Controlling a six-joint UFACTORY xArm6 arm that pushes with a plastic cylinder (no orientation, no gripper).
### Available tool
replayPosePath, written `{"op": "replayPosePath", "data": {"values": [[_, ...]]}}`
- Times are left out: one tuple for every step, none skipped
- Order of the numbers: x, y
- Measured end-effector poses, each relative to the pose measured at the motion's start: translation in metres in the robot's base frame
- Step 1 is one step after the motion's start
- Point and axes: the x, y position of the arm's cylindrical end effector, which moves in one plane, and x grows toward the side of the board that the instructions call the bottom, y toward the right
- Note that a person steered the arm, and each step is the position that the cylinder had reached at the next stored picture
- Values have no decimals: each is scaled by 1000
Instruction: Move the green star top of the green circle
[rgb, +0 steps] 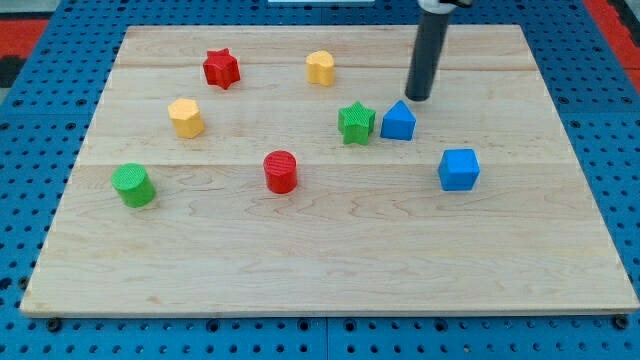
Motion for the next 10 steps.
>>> {"op": "replayPosePath", "data": {"values": [[22, -31], [79, 17], [93, 24], [65, 26], [33, 34], [27, 34], [27, 36], [27, 35], [34, 1], [91, -46]]}}
